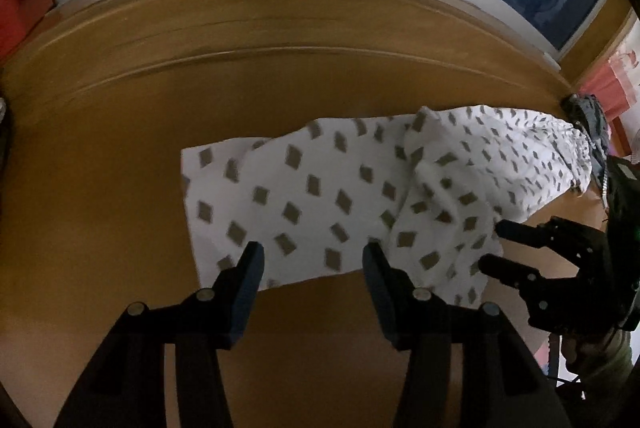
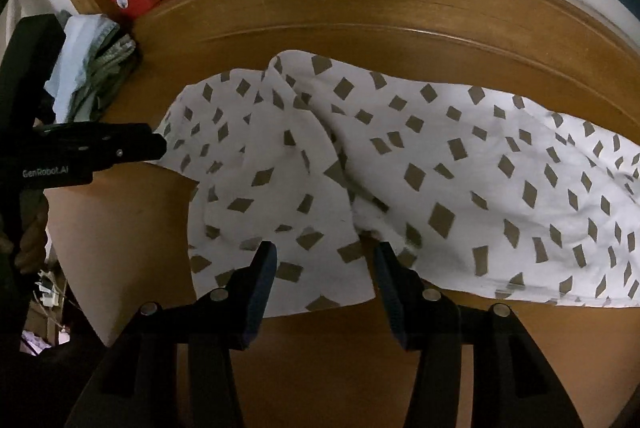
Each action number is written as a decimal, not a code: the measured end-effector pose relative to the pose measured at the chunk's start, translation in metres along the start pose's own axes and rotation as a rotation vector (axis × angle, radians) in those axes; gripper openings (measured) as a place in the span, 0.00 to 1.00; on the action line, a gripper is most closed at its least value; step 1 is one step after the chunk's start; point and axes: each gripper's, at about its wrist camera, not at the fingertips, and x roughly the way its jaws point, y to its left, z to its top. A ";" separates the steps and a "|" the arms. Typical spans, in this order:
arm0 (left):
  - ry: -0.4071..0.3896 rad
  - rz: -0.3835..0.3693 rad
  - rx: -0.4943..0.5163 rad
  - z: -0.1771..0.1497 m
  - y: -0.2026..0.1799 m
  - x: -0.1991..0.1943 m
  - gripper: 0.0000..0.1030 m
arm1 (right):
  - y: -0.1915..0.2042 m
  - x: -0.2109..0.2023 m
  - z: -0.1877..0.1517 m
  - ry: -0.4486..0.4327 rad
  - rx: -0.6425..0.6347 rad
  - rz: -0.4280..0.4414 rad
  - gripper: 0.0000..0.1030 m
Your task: Fold clothes
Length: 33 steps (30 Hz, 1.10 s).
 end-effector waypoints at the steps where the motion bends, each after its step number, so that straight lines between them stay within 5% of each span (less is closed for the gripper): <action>1: 0.001 0.001 0.004 0.000 0.005 0.001 0.47 | 0.002 0.003 0.003 0.000 0.005 -0.008 0.49; 5: 0.014 0.009 0.026 0.000 0.016 0.002 0.47 | 0.011 0.012 0.005 0.003 0.067 -0.002 0.47; 6: 0.015 0.013 0.035 0.000 0.017 0.002 0.47 | 0.012 0.012 0.005 0.004 0.076 0.007 0.41; 8: 0.018 0.038 0.059 -0.001 0.018 0.007 0.47 | 0.014 0.012 0.004 0.005 0.095 0.025 0.09; 13: 0.017 0.019 0.074 -0.004 0.028 0.012 0.47 | 0.026 -0.012 0.016 -0.060 0.156 0.160 0.09; 20: 0.019 -0.002 0.044 -0.012 0.049 0.015 0.47 | 0.080 -0.033 0.085 -0.109 0.039 0.307 0.09; 27: 0.002 -0.024 0.015 -0.022 0.057 0.008 0.47 | 0.128 0.036 0.143 0.033 -0.080 0.324 0.10; 30: 0.000 -0.026 0.018 -0.022 0.055 0.008 0.47 | 0.134 0.076 0.154 0.110 -0.058 0.280 0.19; 33: 0.000 -0.021 0.029 -0.024 0.056 0.006 0.47 | 0.131 0.071 0.149 0.074 -0.017 0.276 0.21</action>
